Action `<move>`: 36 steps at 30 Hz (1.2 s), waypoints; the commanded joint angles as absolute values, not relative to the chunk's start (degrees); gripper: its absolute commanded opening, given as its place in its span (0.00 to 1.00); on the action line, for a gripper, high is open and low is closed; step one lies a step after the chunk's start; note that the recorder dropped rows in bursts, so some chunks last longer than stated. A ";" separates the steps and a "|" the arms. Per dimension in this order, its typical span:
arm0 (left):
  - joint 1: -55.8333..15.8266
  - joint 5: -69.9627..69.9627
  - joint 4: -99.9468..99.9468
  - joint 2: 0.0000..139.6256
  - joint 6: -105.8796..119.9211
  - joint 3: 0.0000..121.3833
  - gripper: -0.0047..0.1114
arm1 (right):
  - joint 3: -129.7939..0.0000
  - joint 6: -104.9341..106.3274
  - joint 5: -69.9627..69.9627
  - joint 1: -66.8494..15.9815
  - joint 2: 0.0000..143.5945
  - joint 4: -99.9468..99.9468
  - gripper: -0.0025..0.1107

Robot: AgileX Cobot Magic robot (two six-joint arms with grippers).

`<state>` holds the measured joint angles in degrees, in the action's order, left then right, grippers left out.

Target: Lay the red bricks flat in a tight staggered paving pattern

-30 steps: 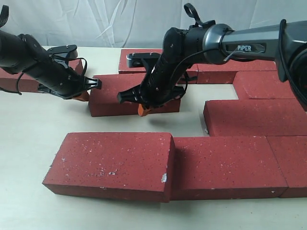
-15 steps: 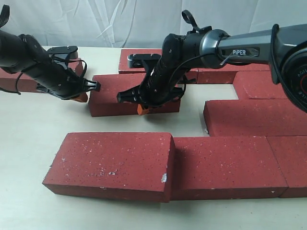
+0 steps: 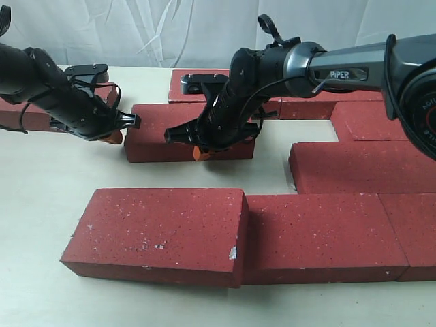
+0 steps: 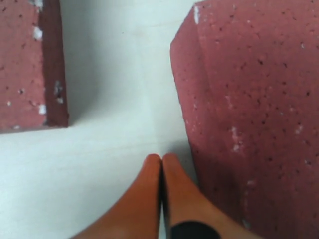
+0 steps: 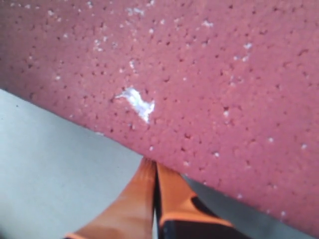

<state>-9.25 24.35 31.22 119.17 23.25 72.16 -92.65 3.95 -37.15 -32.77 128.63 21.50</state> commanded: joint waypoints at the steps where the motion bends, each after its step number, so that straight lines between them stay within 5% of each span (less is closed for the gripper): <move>1: -9.18 23.63 32.32 118.60 22.93 72.14 0.04 | -92.62 4.01 -36.42 -32.65 127.77 21.97 0.02; 23: -9.18 22.87 32.98 118.60 22.93 72.14 0.04 | -92.74 4.31 -44.54 -32.65 121.46 21.02 0.02; 36: -10.89 21.98 36.47 118.60 22.93 72.14 0.04 | -92.74 2.47 -47.80 -25.67 118.13 21.57 0.02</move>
<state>-9.74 22.53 35.53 119.17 23.17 72.16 -92.65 2.79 -47.38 -27.31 119.11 21.60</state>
